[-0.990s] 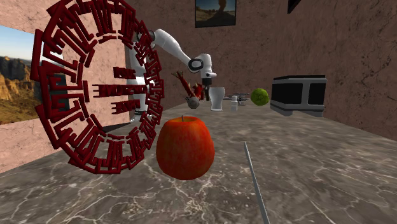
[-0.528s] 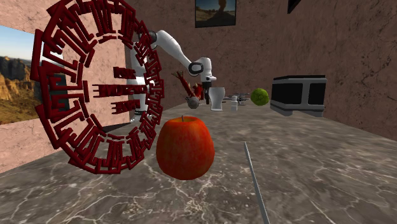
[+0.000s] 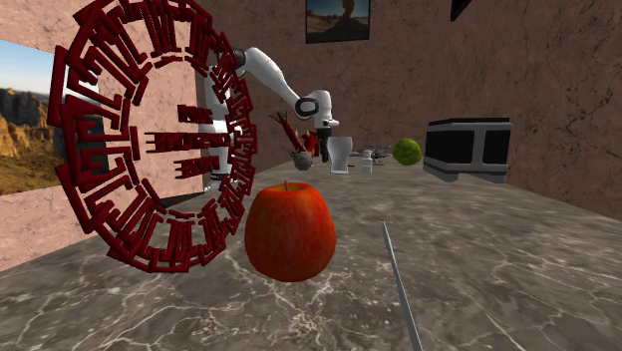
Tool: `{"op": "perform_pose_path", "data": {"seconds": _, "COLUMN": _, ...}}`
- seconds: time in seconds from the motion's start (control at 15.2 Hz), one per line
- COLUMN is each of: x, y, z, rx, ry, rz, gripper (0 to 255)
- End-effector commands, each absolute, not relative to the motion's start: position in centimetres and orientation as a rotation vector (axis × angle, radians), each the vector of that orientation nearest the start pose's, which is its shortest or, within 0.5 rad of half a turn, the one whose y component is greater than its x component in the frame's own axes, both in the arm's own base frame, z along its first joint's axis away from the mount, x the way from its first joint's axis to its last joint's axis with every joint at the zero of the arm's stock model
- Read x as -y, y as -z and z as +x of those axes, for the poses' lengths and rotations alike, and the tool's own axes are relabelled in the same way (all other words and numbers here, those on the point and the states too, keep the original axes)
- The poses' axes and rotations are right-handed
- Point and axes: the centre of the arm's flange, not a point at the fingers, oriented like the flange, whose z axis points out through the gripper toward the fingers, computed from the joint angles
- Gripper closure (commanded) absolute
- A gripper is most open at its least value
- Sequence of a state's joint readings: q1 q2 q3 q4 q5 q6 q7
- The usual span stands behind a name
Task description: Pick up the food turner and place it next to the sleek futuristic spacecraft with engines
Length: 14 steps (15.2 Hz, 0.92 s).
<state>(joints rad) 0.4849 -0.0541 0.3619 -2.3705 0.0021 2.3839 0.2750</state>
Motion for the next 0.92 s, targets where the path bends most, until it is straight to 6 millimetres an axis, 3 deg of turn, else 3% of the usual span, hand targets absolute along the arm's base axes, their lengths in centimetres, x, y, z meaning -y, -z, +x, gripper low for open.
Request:
{"op": "perform_pose_path", "data": {"seconds": 0.0, "x": -37.4, "y": -35.1, "z": 33.0, "rx": 0.878, "ry": 0.099, "rz": -2.995, "gripper": 0}}
{"op": "perform_pose_path", "data": {"seconds": 0.13, "x": -37.4, "y": -35.1, "z": 33.0, "rx": 0.878, "ry": 0.099, "rz": -2.995, "gripper": 0}}
{"op": "perform_pose_path", "data": {"seconds": 0.4, "x": -37.2, "y": -40.0, "z": 32.7, "rx": 0.878, "ry": 0.099, "rz": -2.995, "gripper": 0}}
{"op": "perform_pose_path", "data": {"seconds": 0.86, "x": -37.2, "y": -40.0, "z": 32.7, "rx": 0.878, "ry": 0.099, "rz": -2.995, "gripper": 0}}
